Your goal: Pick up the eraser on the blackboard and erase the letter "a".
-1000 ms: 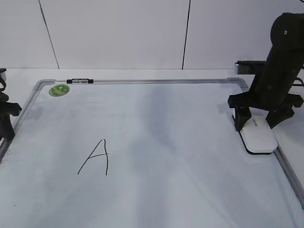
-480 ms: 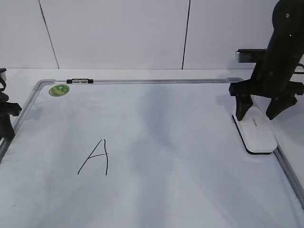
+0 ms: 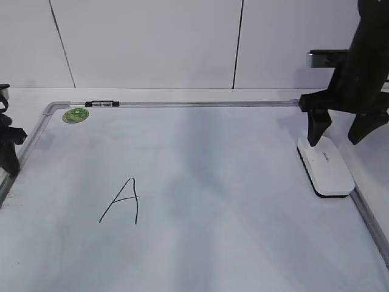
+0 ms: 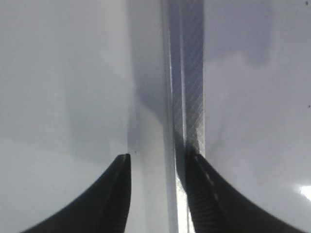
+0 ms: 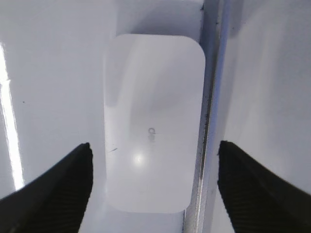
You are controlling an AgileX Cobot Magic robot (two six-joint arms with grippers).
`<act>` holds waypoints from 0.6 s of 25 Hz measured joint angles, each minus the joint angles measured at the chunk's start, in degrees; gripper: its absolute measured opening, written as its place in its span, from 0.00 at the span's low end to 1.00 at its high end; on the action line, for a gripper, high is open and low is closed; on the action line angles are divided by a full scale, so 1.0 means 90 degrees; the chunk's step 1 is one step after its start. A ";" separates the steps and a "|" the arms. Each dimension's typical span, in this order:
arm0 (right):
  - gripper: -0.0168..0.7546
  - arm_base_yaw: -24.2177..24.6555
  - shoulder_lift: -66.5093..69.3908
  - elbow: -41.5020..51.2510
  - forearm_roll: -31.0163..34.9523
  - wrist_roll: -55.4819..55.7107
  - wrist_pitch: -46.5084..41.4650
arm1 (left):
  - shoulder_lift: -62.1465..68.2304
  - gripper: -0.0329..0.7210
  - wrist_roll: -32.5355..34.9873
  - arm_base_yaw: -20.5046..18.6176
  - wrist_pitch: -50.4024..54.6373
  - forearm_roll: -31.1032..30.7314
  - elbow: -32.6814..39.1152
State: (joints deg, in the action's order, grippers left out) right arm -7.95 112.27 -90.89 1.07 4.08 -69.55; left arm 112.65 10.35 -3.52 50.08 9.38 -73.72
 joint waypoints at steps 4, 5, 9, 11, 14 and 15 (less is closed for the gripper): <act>0.84 0.0000 -0.0002 0.0000 0.0009 -0.0050 -0.0011 | 0.0004 0.47 0.0012 0.0000 0.0524 -0.0037 -0.0502; 0.83 0.0000 -0.0002 0.0000 0.0051 -0.0096 -0.0011 | 0.0004 0.47 0.0012 0.0000 0.0721 -0.0042 -0.0663; 0.82 0.0000 -0.0070 0.0000 0.0272 -0.0213 -0.0011 | -0.0174 0.47 0.0012 0.0000 0.1325 -0.0042 -0.1070; 0.82 0.0000 -0.0229 0.0000 0.0308 -0.0225 -0.0011 | -0.0498 0.47 0.0012 0.0000 0.1484 -0.0042 -0.1110; 0.82 0.0000 -0.0642 0.0055 0.0321 -0.0238 -0.0013 | -0.1133 0.47 -0.0016 0.0000 0.1627 -0.0042 -0.1121; 0.81 0.0000 -0.0781 0.0129 0.0321 -0.0250 -0.0013 | -0.1348 0.47 -0.0028 0.0000 0.1690 -0.0029 -0.1121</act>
State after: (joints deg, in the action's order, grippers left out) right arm -7.95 105.24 -89.73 3.95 1.83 -69.67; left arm 100.52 10.10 -3.52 65.29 9.12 -83.81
